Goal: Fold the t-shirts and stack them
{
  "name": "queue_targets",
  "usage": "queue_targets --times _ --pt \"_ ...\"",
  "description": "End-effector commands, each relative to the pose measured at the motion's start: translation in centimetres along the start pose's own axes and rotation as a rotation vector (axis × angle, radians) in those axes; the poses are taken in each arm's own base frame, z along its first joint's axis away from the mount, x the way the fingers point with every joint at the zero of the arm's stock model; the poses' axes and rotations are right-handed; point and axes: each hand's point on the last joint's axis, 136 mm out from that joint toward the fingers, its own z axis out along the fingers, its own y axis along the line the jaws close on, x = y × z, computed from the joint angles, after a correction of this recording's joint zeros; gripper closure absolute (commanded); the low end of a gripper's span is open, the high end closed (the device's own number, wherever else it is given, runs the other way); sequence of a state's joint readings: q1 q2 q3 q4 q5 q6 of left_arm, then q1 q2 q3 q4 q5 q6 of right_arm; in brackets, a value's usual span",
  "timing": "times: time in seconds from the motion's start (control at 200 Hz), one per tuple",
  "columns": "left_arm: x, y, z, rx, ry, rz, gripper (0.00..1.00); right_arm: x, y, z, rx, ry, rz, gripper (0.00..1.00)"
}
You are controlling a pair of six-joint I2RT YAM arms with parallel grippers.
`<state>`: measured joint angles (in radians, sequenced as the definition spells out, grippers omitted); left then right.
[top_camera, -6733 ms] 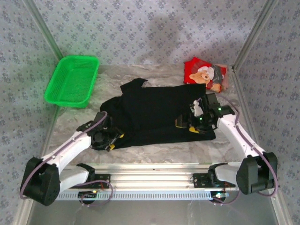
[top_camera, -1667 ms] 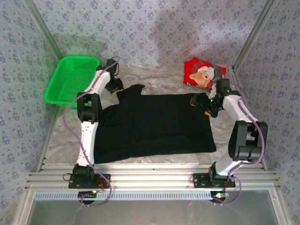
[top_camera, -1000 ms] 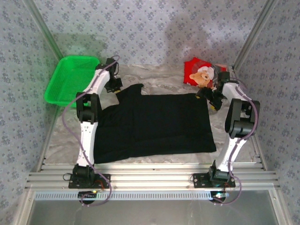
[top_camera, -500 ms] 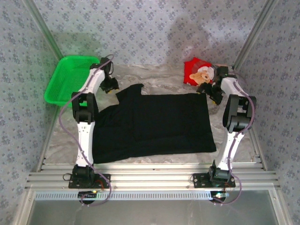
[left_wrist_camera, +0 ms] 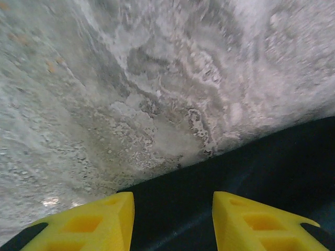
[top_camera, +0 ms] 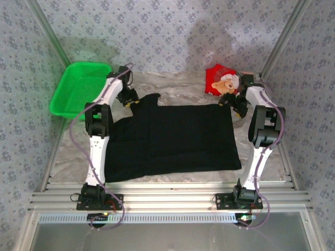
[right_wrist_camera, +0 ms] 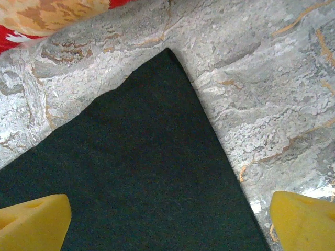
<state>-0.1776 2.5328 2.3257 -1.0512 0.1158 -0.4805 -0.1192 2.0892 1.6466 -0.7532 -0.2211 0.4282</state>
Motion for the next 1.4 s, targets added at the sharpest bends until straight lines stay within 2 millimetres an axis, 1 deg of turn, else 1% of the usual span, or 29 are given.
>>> queue_targets --times 0.0,0.08,0.13,0.21,0.35,0.42,0.49,0.56,0.625,0.67,0.814,0.904,0.989,1.079,1.114,1.184,1.214,1.289,1.399 --pt "0.8 1.2 1.0 -0.059 0.038 -0.017 0.59 -0.4 0.2 -0.5 -0.015 0.005 -0.009 0.01" --pt "0.8 1.9 1.2 -0.094 0.039 -0.012 0.60 -0.6 0.4 -0.5 -0.025 0.004 -0.007 0.01" --pt "0.8 2.1 1.4 -0.108 0.040 -0.004 0.61 -0.6 0.5 -0.5 -0.025 0.003 -0.008 0.01" --pt "0.5 2.0 1.6 -0.121 0.028 0.007 0.65 -0.8 0.6 -0.5 -0.030 0.001 -0.007 0.01" --pt "0.4 1.7 2.2 -0.145 0.037 0.041 0.79 -1.0 0.5 -0.4 -0.030 -0.001 -0.002 0.01" --pt "0.6 1.7 2.6 -0.154 0.041 0.054 0.90 -1.3 0.5 -0.4 -0.030 -0.003 0.001 0.01" --pt "0.1 1.7 2.0 -0.161 0.019 0.060 1.00 -1.6 0.4 -0.3 -0.025 -0.006 0.002 0.00" --pt "-1.0 1.4 0.6 -0.161 -0.034 0.068 1.00 -1.9 0.3 -0.1 -0.015 -0.009 0.000 0.01" --pt "-2.3 1.0 -1.4 -0.158 -0.104 0.074 1.00 -2.4 0.3 0.3 -0.010 -0.021 -0.002 0.02" --pt "-3.1 1.0 -2.7 -0.162 -0.142 0.073 1.00 -2.6 0.5 0.6 -0.006 -0.021 -0.007 0.05" --pt "-5.2 1.7 -6.5 -0.190 -0.251 0.068 1.00 -2.5 1.0 1.8 0.010 0.012 -0.022 0.11" --pt "-6.4 1.9 -8.5 -0.182 -0.312 0.056 1.00 -3.2 1.2 2.2 0.020 0.012 -0.032 0.16" --pt "-7.3 2.0 -9.8 -0.167 -0.347 0.049 1.00 -4.0 1.2 2.5 0.047 -0.001 -0.040 0.20" --pt "-7.9 1.9 -10.3 -0.154 -0.366 0.062 1.00 -4.4 1.4 2.9 0.066 0.001 -0.061 0.22" --pt "-8.2 1.9 -10.6 -0.154 -0.374 0.068 1.00 -4.9 1.3 3.0 0.081 -0.008 -0.072 0.24" --pt "-8.6 2.0 -10.6 -0.155 -0.380 0.078 1.00 -4.8 1.4 3.5 0.102 0.008 -0.095 0.30" --pt "-8.6 2.2 -10.5 -0.157 -0.377 0.079 1.00 -5.0 1.4 3.6 0.114 0.008 -0.101 0.32" --pt "-8.8 2.3 -10.0 -0.147 -0.367 0.085 1.00 -5.2 1.4 3.9 0.128 0.016 -0.118 0.40" --pt "-8.6 1.6 -8.9 -0.113 -0.345 0.107 1.00 -5.9 1.9 3.9 0.132 -0.016 -0.147 0.41"
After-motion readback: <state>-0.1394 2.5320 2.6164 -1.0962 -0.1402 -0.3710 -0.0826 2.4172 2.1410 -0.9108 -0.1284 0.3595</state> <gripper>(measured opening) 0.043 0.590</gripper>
